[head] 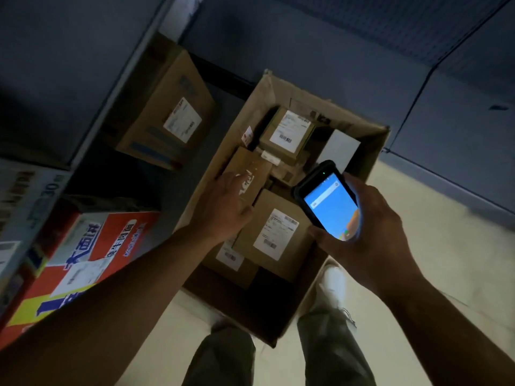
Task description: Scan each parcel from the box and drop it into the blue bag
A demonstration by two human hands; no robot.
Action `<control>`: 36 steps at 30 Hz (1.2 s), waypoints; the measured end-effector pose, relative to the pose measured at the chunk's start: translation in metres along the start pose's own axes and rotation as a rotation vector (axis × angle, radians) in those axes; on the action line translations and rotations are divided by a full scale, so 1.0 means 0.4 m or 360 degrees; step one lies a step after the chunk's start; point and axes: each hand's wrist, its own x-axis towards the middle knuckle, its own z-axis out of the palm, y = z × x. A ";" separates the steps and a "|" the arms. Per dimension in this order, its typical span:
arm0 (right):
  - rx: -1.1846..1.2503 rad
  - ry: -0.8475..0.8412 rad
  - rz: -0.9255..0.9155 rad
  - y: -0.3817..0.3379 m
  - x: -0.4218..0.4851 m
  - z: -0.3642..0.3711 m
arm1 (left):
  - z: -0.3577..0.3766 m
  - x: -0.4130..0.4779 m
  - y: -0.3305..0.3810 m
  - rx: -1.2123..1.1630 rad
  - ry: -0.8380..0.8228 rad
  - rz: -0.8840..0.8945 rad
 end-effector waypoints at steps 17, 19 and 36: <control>0.0004 -0.0027 -0.0003 0.193 0.024 0.201 | 0.306 0.236 -0.250 0.0187 -0.0178 -0.0590; 0.0006 -0.0041 0.0006 0.195 0.023 0.205 | 0.329 0.244 -0.258 0.0186 -0.0170 -0.0609; 0.0071 -0.0166 0.0077 0.168 -0.008 0.230 | 0.359 0.197 -0.247 0.0422 -0.0068 -0.0568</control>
